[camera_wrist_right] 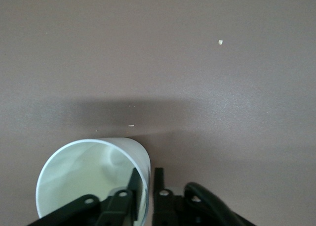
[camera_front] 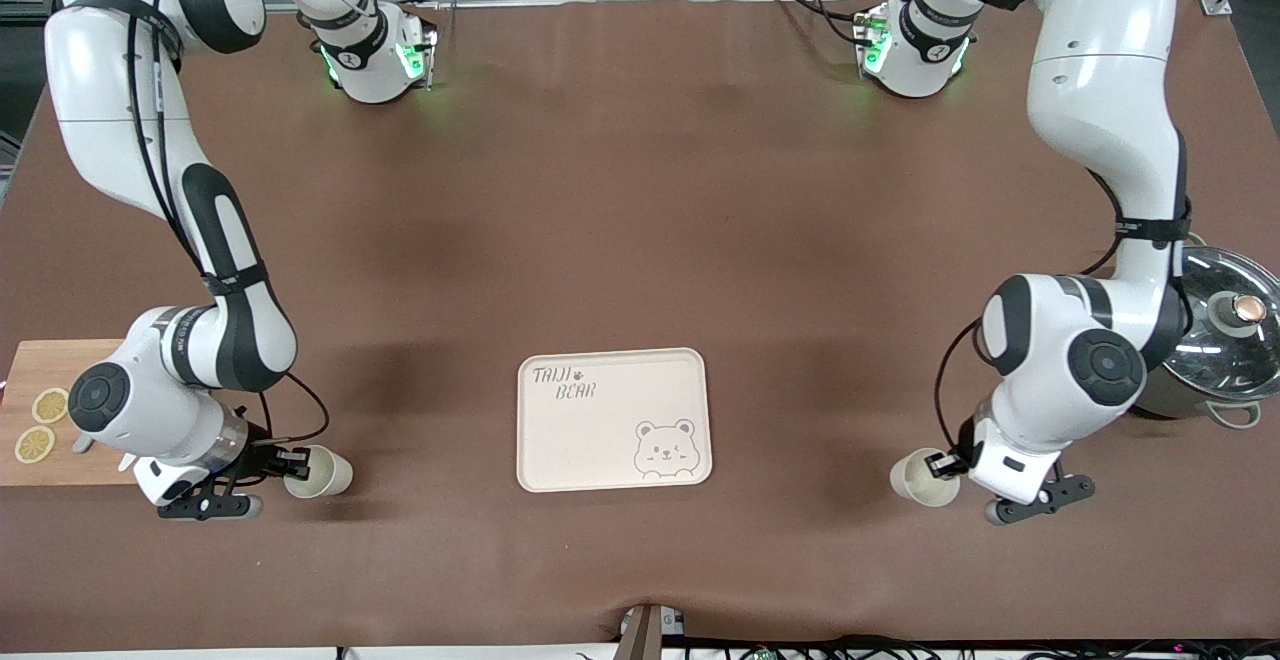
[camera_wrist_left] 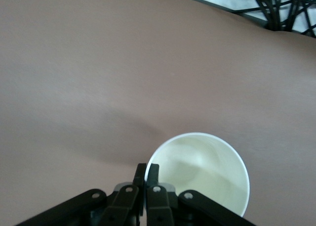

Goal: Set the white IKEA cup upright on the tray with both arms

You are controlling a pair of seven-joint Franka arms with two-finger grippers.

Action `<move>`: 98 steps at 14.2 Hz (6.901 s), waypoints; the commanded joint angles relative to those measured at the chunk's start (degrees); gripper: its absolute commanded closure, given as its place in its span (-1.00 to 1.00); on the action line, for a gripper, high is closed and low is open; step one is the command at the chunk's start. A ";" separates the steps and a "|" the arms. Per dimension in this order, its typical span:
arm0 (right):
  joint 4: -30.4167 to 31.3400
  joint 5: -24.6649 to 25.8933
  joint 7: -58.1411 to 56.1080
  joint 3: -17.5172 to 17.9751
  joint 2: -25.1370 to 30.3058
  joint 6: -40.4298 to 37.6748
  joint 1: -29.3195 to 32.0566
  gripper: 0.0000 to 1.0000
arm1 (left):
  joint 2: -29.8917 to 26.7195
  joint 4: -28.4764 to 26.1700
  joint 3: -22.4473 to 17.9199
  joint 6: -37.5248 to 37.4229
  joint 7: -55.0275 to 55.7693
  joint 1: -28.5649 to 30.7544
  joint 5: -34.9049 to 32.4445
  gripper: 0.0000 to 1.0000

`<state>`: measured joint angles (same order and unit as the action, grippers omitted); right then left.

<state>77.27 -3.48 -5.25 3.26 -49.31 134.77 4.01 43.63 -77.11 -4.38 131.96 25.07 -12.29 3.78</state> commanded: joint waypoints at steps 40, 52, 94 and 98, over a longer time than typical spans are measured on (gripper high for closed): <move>-8.90 1.64 45.23 -1.59 1.58 -13.22 -23.95 1.00 | 7.69 4.87 -9.33 -1.36 46.56 -34.82 -0.44 1.00; -5.83 2.78 51.48 -1.59 -0.09 -4.70 -28.00 1.00 | 4.01 4.60 -9.59 -1.00 44.72 -33.76 -0.36 -1.00; -1.70 2.25 46.32 -1.50 36.10 -50.11 -26.87 -1.00 | -32.20 -14.65 -9.41 -25.44 -19.96 -5.47 -0.71 -1.00; 15.58 2.25 37.27 -1.59 52.78 -47.42 -21.78 -1.00 | -31.95 -11.32 -9.59 -25.70 -21.11 -4.41 -0.79 -1.00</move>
<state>79.43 -1.08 36.49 1.24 -7.22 83.50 -20.78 12.10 -90.18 -14.05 107.19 4.63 -16.79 3.76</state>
